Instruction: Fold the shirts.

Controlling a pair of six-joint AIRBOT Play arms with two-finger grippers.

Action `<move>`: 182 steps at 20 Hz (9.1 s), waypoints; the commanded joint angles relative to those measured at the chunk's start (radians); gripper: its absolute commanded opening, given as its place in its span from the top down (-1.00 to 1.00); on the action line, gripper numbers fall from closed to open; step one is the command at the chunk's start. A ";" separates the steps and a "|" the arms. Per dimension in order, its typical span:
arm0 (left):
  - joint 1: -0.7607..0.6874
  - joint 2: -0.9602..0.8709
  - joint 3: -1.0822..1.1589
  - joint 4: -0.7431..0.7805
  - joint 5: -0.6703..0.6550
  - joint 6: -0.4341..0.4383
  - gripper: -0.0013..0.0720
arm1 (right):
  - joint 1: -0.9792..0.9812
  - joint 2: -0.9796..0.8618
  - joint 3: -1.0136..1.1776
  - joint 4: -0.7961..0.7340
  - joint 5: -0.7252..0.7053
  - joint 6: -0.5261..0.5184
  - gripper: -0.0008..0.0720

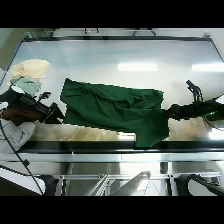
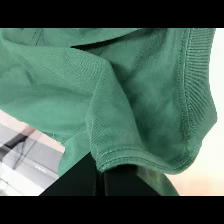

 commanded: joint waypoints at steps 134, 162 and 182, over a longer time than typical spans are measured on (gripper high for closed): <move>-0.032 -0.050 0.317 -0.372 -0.047 0.043 0.91 | -0.291 0.045 -0.147 0.466 -0.187 -0.100 0.92; -0.160 -0.277 0.747 -0.354 -0.066 -0.103 0.97 | -0.078 -0.498 0.333 0.176 -0.130 -0.058 -0.74; -0.649 -0.422 0.806 -0.311 0.257 -0.159 0.92 | -0.088 -0.414 0.517 0.318 0.142 -0.032 0.92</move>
